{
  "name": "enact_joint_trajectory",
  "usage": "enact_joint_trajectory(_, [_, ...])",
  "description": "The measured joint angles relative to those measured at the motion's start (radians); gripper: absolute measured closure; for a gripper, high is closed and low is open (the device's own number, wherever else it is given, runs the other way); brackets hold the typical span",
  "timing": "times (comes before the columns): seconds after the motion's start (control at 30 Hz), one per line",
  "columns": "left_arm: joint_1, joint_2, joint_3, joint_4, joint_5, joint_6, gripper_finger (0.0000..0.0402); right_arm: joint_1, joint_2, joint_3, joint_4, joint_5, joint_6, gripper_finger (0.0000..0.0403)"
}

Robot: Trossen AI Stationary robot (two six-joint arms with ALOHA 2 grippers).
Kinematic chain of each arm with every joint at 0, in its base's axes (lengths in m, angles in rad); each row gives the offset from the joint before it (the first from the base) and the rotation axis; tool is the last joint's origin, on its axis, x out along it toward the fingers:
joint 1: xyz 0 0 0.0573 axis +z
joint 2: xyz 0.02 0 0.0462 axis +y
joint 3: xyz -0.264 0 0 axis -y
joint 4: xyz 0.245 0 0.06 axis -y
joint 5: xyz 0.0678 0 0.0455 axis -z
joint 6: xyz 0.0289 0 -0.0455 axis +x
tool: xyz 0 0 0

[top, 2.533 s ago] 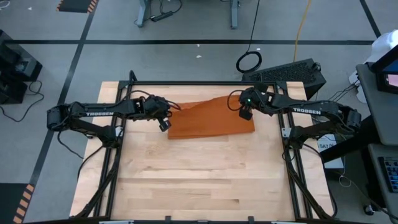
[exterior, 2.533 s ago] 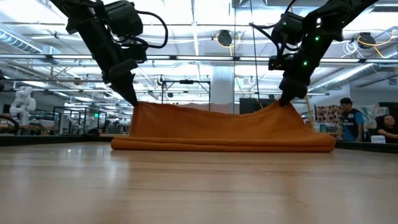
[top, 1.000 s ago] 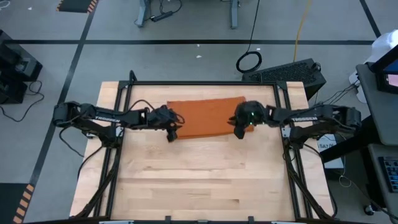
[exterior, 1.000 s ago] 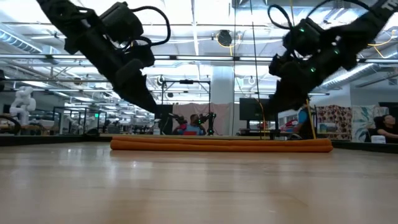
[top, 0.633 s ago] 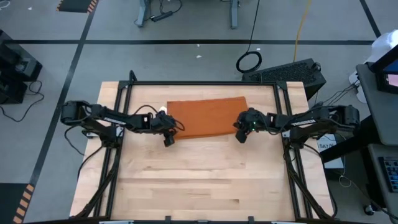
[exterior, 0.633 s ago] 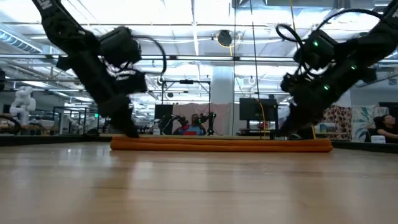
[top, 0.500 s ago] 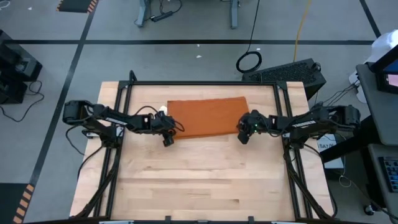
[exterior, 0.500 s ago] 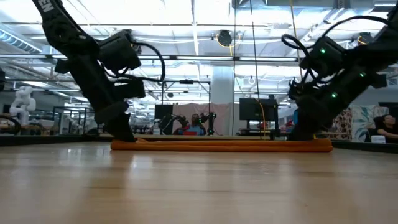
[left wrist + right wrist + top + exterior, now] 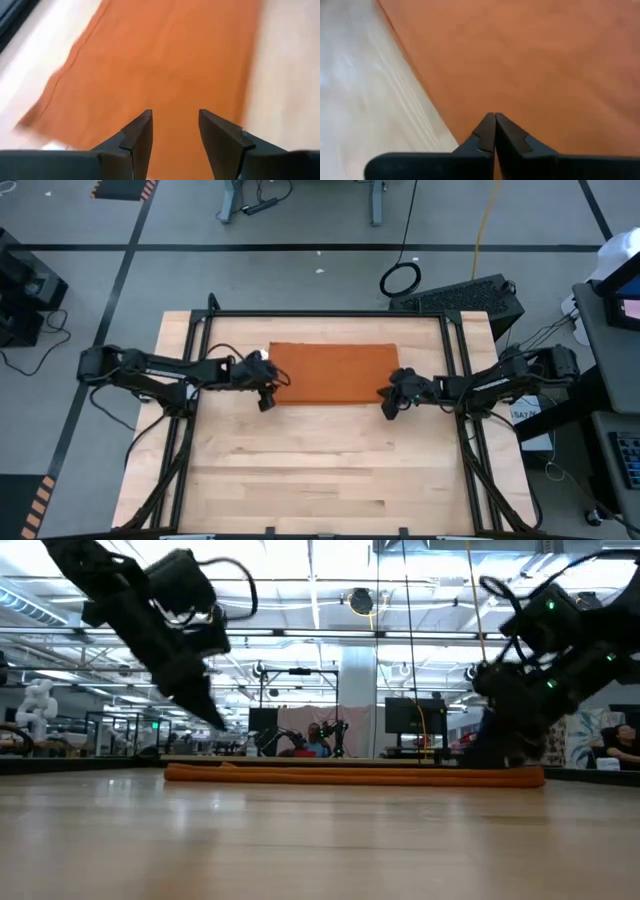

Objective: Roll towel
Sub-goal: Roll the brown towel

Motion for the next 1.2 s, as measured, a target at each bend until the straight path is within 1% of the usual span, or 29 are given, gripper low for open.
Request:
enact_joint_trajectory(0.1, [-0.008, -0.002, 0.001, 0.124, 0.083, -0.001, 0.0236, 0.033, 0.000, 0.040, 0.037, 0.038, -0.077, 0.0402])
enact_joint_trajectory(0.17, [-0.025, 0.032, 0.002, 0.181, 0.092, 0.000, 0.0236, 0.052, -0.001, 0.063, 0.081, 0.039, -0.169, 0.0402])
enact_joint_trajectory(0.33, [-0.053, 0.164, 0.002, 0.212, 0.094, 0.005, 0.0236, 0.069, 0.023, 0.071, 0.189, 0.039, -0.383, 0.0403])
enact_joint_trajectory(0.43, [-0.057, 0.249, 0.000, 0.204, 0.089, -0.003, 0.0236, 0.048, 0.072, 0.072, 0.210, 0.044, -0.418, 0.0403])
enact_joint_trajectory(0.53, [-0.057, 0.309, 0.000, 0.200, 0.086, -0.006, 0.0236, 0.033, 0.156, 0.070, 0.211, 0.044, -0.372, 0.0403])
enact_joint_trajectory(0.63, [-0.057, 0.329, 0.006, 0.184, 0.086, -0.007, 0.0236, 0.034, 0.267, 0.070, 0.220, 0.044, -0.282, 0.0403])
enact_joint_trajectory(0.73, [-0.057, 0.321, 0.008, 0.118, 0.086, -0.007, 0.0236, 0.057, 0.368, 0.073, 0.282, 0.054, -0.155, 0.0403])
enact_joint_trajectory(0.87, [-0.056, 0.278, 0.006, 0.014, 0.069, 0.014, 0.0236, 0.127, 0.464, 0.075, 0.387, 0.067, -0.046, 0.0403])
enact_joint_trajectory(0.97, [-0.056, 0.235, 0.002, -0.024, 0.057, 0.031, 0.0236, 0.191, 0.504, 0.090, 0.438, 0.108, 0.027, 0.0403])
enact_joint_trajectory(1.07, [-0.056, 0.184, -0.002, -0.047, 0.059, 0.031, 0.0236, 0.249, 0.516, 0.133, 0.428, 0.158, 0.061, 0.0403])
enact_joint_trajectory(1.2, [-0.058, 0.107, -0.001, -0.038, 0.064, 0.012, 0.0236, 0.287, 0.506, 0.195, 0.410, 0.184, 0.022, 0.0403])
